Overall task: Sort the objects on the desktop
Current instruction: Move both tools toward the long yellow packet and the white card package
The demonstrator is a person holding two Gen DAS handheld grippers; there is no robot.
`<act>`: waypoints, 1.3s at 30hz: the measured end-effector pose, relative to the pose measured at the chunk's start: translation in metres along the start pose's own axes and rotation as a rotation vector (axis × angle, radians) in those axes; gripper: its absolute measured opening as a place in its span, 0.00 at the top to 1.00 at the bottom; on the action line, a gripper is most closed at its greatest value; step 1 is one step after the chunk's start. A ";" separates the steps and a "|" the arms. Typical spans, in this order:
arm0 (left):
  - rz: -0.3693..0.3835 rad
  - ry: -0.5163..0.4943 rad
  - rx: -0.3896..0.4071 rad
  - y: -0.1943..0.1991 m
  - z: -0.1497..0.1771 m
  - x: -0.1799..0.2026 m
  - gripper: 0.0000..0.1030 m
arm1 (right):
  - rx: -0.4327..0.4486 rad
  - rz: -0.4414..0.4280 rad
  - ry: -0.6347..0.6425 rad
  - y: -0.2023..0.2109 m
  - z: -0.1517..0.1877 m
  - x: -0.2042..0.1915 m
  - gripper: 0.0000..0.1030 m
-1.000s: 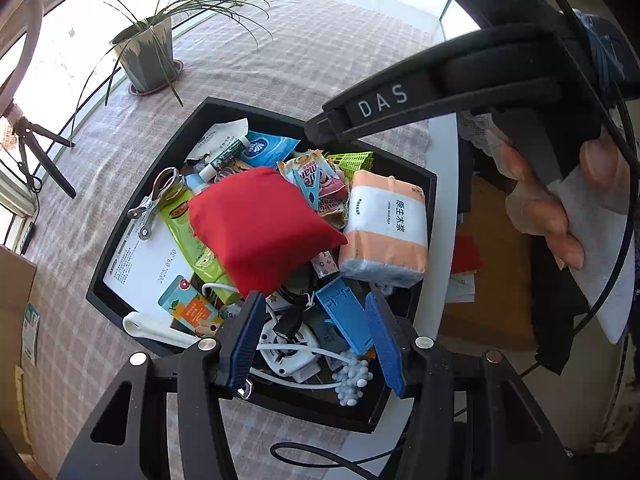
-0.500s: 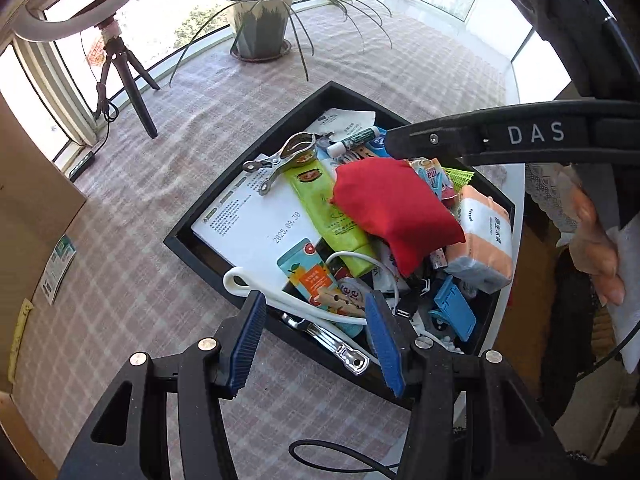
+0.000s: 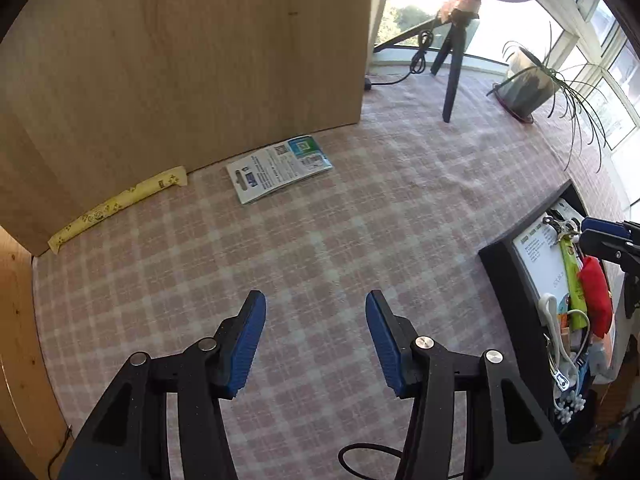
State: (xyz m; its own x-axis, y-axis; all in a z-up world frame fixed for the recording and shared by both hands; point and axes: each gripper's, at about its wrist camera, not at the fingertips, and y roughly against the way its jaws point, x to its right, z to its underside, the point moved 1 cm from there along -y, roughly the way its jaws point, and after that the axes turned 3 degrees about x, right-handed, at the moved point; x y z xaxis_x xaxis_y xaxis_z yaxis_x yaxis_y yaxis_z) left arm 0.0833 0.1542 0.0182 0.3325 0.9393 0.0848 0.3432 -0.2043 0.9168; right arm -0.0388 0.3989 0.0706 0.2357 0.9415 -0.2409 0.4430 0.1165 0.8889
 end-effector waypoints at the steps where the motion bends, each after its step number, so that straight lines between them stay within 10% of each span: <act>1: -0.010 0.044 0.004 -0.002 -0.001 -0.024 0.52 | -0.006 -0.008 0.009 -0.007 -0.004 -0.007 0.52; 8: -0.059 0.359 0.078 -0.016 0.003 -0.191 0.52 | -0.069 -0.057 0.039 -0.050 -0.015 -0.045 0.51; 14: -0.089 0.440 0.179 -0.027 0.008 -0.267 0.52 | -0.137 -0.054 0.037 -0.083 -0.014 -0.059 0.51; 39: -0.011 0.501 0.264 -0.091 0.007 -0.318 0.49 | -0.251 -0.074 0.042 -0.141 -0.026 -0.091 0.51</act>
State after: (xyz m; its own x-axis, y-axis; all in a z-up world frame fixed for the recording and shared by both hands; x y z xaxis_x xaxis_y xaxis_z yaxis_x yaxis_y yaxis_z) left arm -0.0479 -0.1277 -0.0949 -0.1082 0.9447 0.3096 0.5739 -0.1950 0.7954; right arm -0.1453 0.3051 -0.0232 0.1719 0.9392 -0.2972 0.2284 0.2555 0.9394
